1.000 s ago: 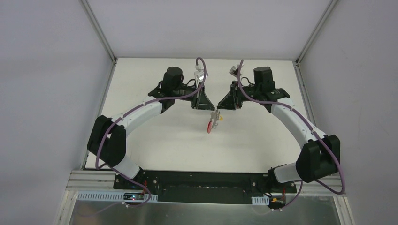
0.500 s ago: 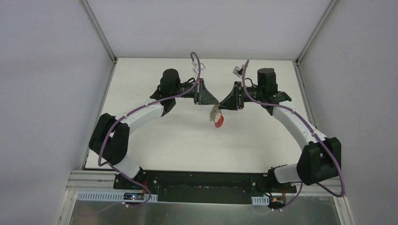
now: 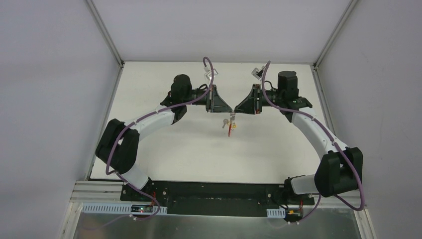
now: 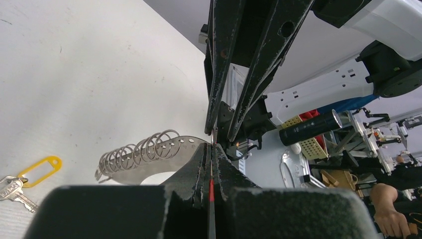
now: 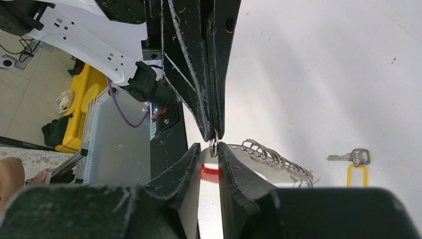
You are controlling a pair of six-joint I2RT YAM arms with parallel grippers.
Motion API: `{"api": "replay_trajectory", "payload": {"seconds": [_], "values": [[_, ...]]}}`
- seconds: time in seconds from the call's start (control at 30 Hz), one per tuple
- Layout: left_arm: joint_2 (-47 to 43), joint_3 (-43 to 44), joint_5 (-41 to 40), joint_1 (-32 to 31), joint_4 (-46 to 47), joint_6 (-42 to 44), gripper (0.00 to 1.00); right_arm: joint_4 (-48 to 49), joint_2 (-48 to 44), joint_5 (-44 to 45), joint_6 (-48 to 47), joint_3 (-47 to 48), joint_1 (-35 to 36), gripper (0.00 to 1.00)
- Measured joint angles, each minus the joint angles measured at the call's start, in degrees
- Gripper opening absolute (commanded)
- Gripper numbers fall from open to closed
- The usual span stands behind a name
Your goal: Put the keys on the keyring
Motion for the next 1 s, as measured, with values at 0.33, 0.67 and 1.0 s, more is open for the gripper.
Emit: {"api": "replay_trajectory", "payload": {"seconds": [0.33, 0.67, 1.0], "values": [[0.50, 0.00, 0.22, 0.00, 0.44, -0.04, 0.00, 3.34, -0.20, -0.70, 1.92, -2.78, -0.09, 0.20], [0.57, 0.00, 0.35, 0.00, 1.53, -0.07, 0.00, 6.34, -0.20, -0.59, 4.09, -2.82, -0.07, 0.01], [0.59, 0.02, 1.44, 0.00, -0.33, 5.11, 0.06, 7.13, -0.15, 0.44, 4.22, -3.85, 0.13, 0.00]]}}
